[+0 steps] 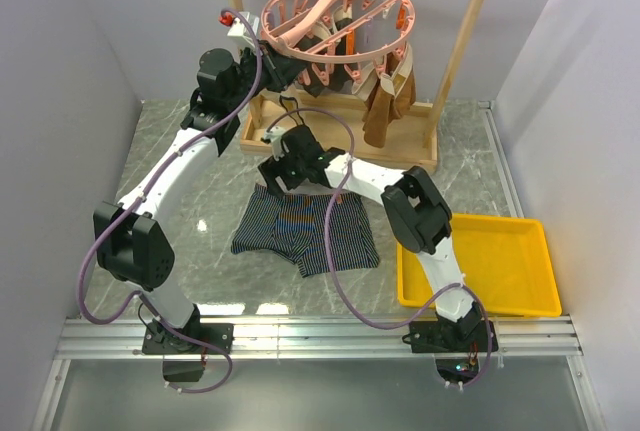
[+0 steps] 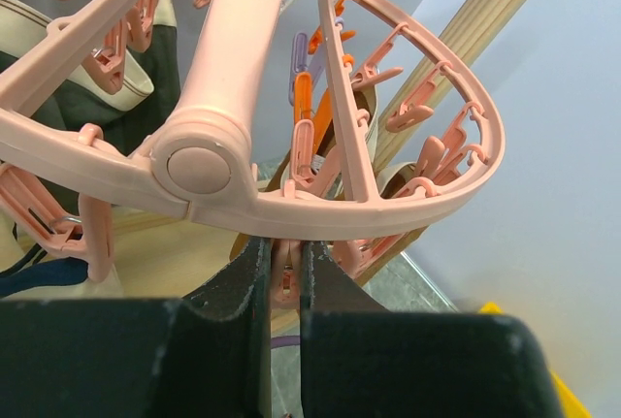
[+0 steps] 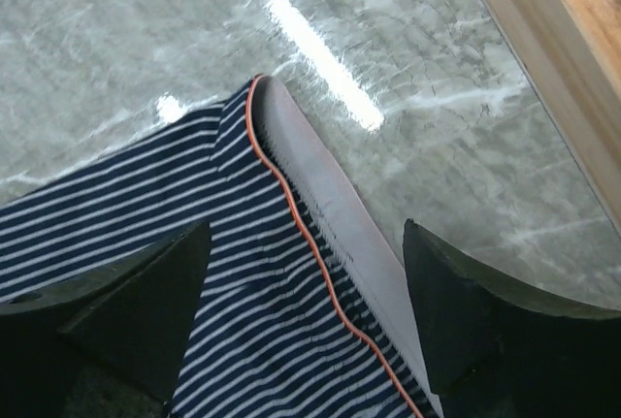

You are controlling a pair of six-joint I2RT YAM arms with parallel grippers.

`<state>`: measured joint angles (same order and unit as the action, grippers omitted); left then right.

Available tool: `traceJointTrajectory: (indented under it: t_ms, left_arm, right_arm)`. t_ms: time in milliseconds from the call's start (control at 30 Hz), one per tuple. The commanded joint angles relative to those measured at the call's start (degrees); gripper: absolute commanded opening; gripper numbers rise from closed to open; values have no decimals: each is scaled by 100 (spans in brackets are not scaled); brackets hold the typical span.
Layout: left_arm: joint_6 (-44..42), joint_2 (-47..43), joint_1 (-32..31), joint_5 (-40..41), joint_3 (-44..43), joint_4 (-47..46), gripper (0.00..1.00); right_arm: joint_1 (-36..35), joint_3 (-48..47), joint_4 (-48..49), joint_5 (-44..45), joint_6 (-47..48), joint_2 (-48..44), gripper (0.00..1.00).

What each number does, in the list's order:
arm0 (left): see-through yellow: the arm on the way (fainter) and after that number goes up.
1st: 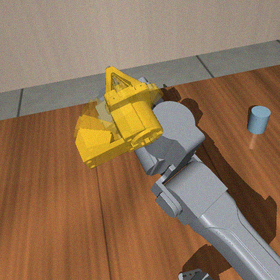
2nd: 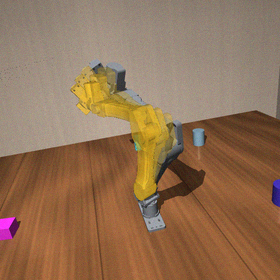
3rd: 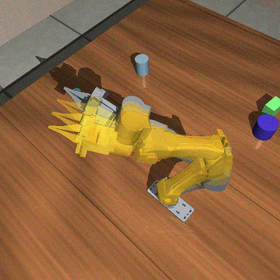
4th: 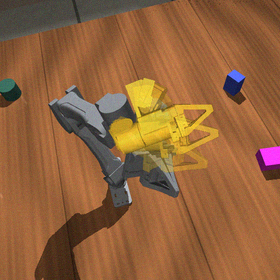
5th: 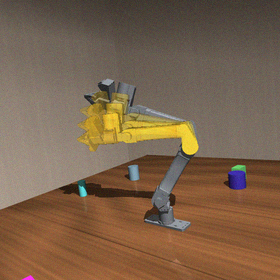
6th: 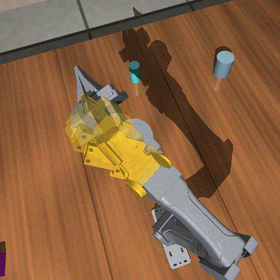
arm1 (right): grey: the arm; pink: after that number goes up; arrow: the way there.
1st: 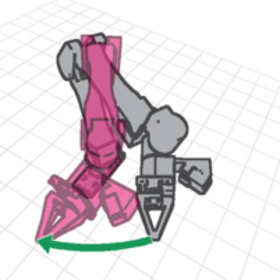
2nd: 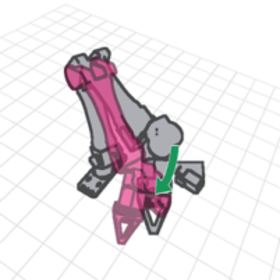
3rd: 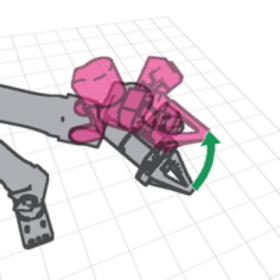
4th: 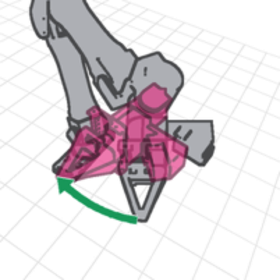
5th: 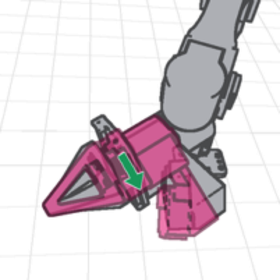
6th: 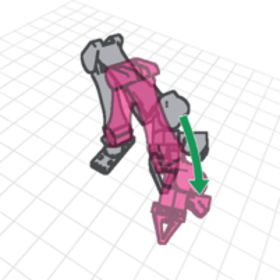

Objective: Clip the underwear to the hanger

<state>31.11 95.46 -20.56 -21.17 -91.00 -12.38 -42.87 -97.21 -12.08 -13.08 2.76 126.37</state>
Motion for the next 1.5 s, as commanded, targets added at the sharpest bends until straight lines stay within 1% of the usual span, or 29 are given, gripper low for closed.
traceJointTrajectory:
  t_ms: [0, 33, 167, 300, 400, 433, 467, 500, 567, 600, 667, 700, 767, 800, 833, 900, 967, 1000, 1033, 1233, 1467]
  left_arm:
    - [44, -10, 17, -1, -216, -326, 0]
    - [53, -1, 17, -1, -216, -326, 0]
    - [70, 8, 17, -1, -181, -344, 0]
    - [62, -1, 25, -1, -155, -353, 0]
    - [70, -1, 34, 7, -181, -344, 0]
    - [53, -1, 43, -1, -181, -344, 0]
    - [53, -1, 52, 16, -190, -335, 0]
    - [53, -10, 52, -1, -181, -335, 0]
    - [53, -10, 69, -1, -190, -326, 0]
    - [53, -10, 78, -1, -190, -318, 0]
    - [61, -45, 96, -1, -146, -344, 0]
    - [79, -36, 96, -19, -146, -344, 0]
    - [96, -36, 104, -19, -102, -370, 0]
    - [105, -54, 104, -19, -93, -379, 0]
    - [123, -54, 104, -19, -85, -388, 0]
    - [123, -54, 105, -36, -84, -388, 0]
    - [88, -54, 104, -45, -93, -388, 0]
    - [88, -54, 104, -54, -102, -362, 0]
    - [88, -63, 113, -45, -102, -361, 0]
    - [149, -36, 113, -107, -85, -414, 0]
    - [106, -63, 113, -107, -67, -397, 0]
  right_arm:
    - [-54, -386, -207, 77, -189, 230, 87]
    - [-63, -413, -225, 130, -197, 265, 90]
    - [-98, -597, -339, 324, -136, 485, 91]
    - [-212, -677, -471, 499, -92, 529, 91]
    - [-318, -782, -664, 570, -65, 591, 89]
    - [-344, -886, -865, 613, -66, 634, 85]
    - [-379, -914, -936, 692, -66, 687, 85]
    - [-406, -931, -963, 780, -39, 688, 82]
    - [-397, -1141, -1261, 895, -13, 731, 58]
    - [-406, -1168, -1358, 895, 5, 714, 53]
    - [-424, -1090, -1499, 965, 57, 618, 55]
    - [-467, -1064, -1543, 991, 92, 609, 64]
    - [-503, -1124, -1710, 1062, 145, 704, 71]
    - [-511, -1142, -1754, 1053, 111, 740, 80]
    - [-520, -1134, -1780, 1071, 93, 766, 82]
    - [-547, -1116, -1789, 1245, 49, 828, 83]
    - [-573, -906, -1562, 1299, -57, 689, 81]
    - [-573, -766, -1239, 1456, -65, 592, 81]
    - [-573, -660, -1184, 1510, -66, 469, 82]
    - [-564, -974, -1025, 1501, 66, 415, 83]
    - [-538, -1608, -1438, 1493, 145, 837, 86]
